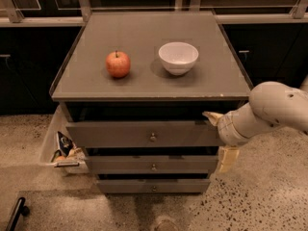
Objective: Open top drawer
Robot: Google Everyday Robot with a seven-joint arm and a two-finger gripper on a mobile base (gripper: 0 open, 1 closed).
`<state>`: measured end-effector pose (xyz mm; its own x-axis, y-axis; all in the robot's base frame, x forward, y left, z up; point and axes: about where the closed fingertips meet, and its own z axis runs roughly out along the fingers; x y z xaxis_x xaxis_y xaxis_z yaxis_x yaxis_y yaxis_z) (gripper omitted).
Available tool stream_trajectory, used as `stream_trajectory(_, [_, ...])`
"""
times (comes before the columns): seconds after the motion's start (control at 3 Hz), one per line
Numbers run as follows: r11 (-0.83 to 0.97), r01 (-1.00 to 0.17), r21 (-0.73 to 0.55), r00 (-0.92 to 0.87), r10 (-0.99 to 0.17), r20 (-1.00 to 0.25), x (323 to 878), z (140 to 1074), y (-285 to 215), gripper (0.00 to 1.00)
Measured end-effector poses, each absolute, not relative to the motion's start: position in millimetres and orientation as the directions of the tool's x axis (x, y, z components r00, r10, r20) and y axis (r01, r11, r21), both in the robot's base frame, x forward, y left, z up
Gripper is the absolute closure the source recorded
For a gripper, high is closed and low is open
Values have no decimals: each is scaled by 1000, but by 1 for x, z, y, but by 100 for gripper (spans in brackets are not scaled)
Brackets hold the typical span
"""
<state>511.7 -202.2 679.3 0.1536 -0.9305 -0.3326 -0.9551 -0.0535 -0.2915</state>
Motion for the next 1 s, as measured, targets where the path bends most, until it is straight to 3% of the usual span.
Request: stream_trajectory(1.0, [-72, -918, -390, 232, -896, -379, 549, 667, -190, 0])
